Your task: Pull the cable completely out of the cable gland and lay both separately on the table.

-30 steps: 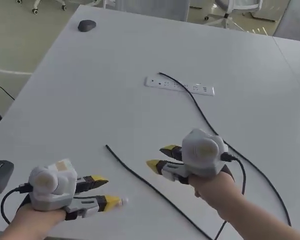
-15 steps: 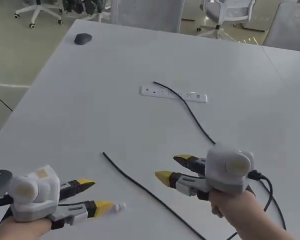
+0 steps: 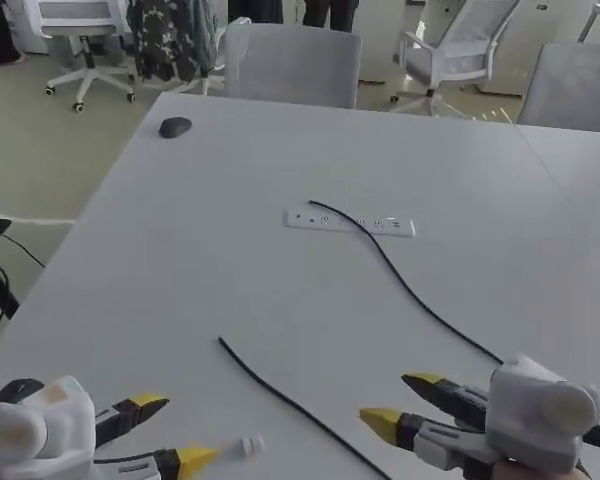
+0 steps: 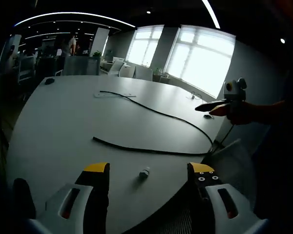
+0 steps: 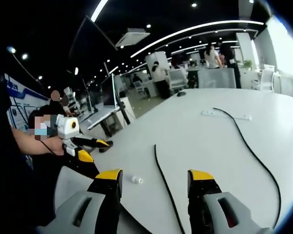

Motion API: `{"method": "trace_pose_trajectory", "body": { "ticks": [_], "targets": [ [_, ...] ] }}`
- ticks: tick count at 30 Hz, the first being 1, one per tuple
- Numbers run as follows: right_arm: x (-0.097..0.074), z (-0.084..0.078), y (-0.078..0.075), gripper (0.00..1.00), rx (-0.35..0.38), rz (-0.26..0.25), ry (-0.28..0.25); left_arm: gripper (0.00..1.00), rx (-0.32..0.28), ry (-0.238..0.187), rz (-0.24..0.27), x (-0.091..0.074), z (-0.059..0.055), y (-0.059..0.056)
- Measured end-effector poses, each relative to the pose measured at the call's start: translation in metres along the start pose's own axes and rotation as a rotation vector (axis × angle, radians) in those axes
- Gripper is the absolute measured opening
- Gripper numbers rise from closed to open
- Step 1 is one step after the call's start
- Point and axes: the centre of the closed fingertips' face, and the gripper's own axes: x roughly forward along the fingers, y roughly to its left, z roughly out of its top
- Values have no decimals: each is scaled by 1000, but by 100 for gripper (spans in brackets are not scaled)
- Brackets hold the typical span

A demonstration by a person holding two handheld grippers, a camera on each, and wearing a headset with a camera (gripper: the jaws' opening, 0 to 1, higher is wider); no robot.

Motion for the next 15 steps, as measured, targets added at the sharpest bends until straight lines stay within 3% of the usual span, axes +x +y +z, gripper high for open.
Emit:
{"method": "trace_pose_trajectory", "body": {
  "ticks": [7, 11, 15],
  "targets": [
    [-13, -21, 4, 57, -13, -11, 36, 72, 10, 27, 12, -6, -6, -5],
    [-20, -37, 8, 62, -40, -3, 73, 76, 33, 66, 10, -7, -13, -12],
    [-25, -49, 9, 66, -48, -3, 96, 78, 24, 63, 6, -10, -15, -15]
  ]
}}
